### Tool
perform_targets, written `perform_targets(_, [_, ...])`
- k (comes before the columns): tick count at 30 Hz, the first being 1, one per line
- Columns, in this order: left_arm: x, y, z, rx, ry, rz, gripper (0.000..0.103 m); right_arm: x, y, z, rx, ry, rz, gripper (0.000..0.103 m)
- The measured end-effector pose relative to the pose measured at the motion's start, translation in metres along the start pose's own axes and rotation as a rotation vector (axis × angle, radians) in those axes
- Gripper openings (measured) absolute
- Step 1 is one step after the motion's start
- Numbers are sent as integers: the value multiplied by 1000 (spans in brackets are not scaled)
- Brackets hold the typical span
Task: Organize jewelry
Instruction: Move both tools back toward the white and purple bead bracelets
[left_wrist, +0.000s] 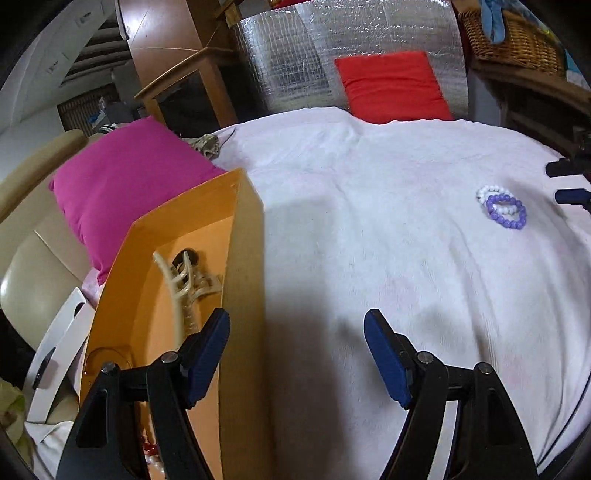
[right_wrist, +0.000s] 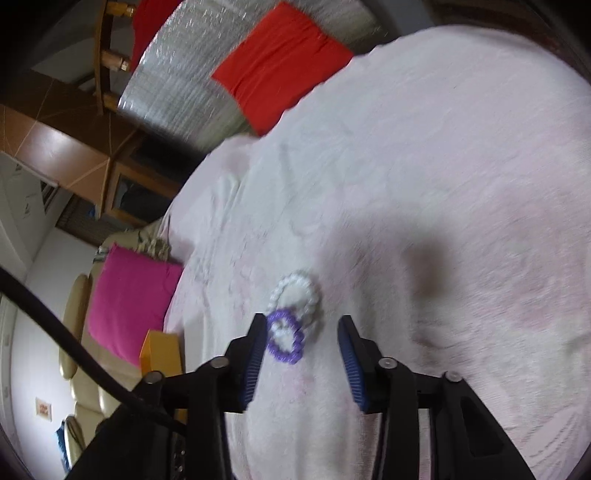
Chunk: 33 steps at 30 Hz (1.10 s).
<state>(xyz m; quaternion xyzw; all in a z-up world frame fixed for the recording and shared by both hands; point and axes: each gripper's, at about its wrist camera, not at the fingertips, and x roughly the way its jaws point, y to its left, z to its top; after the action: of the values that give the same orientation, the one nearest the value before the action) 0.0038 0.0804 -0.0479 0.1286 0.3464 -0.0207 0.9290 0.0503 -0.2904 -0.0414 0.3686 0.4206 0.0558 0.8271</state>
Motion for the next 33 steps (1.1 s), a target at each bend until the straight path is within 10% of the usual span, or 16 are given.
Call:
perform_targets(6, [-1, 17, -21, 24, 44, 52, 76, 32, 12, -6, -17, 56, -1, 42])
perform_targets(14, [11, 56, -12, -215, 104, -28, 76, 71, 22, -13, -43, 107, -64, 42])
perform_targets(20, [10, 35, 10, -256, 80, -115, 76, 35, 54, -18, -170, 56, 203, 41])
perform_targets(33, [33, 6, 23, -331, 210, 159, 91, 21, -9, 16, -48, -22, -23, 41])
